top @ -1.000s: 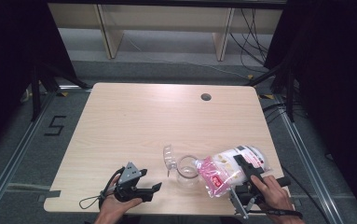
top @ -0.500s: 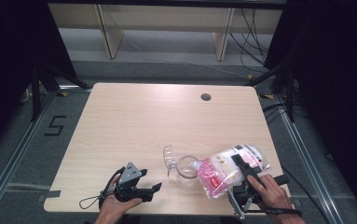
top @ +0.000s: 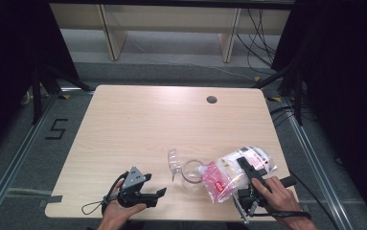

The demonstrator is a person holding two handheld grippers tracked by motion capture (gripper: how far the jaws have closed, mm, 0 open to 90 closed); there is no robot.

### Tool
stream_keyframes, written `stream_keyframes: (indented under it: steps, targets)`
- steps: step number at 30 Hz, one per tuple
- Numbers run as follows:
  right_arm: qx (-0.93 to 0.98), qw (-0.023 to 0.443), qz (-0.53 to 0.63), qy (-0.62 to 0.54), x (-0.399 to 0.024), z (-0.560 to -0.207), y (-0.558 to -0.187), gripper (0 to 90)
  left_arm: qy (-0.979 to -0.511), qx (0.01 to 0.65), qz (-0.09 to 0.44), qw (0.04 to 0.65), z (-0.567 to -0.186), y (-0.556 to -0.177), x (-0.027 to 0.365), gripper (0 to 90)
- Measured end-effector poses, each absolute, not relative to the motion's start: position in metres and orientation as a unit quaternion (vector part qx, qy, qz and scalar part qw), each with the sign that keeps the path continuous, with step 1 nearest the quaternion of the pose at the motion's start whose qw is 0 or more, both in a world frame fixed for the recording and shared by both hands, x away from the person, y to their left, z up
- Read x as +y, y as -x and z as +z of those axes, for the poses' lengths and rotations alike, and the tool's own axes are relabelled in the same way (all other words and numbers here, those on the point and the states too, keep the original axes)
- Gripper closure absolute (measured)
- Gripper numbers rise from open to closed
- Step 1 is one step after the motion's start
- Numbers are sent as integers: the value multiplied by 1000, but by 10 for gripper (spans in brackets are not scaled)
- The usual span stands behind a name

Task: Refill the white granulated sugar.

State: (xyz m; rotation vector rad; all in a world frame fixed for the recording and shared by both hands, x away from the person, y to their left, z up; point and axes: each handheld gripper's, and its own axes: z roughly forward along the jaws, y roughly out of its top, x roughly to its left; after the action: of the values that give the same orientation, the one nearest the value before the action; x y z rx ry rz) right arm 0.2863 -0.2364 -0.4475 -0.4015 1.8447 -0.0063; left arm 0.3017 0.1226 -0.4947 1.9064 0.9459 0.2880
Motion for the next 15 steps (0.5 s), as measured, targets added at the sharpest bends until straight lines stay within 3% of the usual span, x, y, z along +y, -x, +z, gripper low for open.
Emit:
stream_keyframes:
  steps: [15]
  targets:
    - [785, 589, -5, 193, -235, -446, -290, 547, -784, 381, 121, 476, -495, -303, 123, 246]
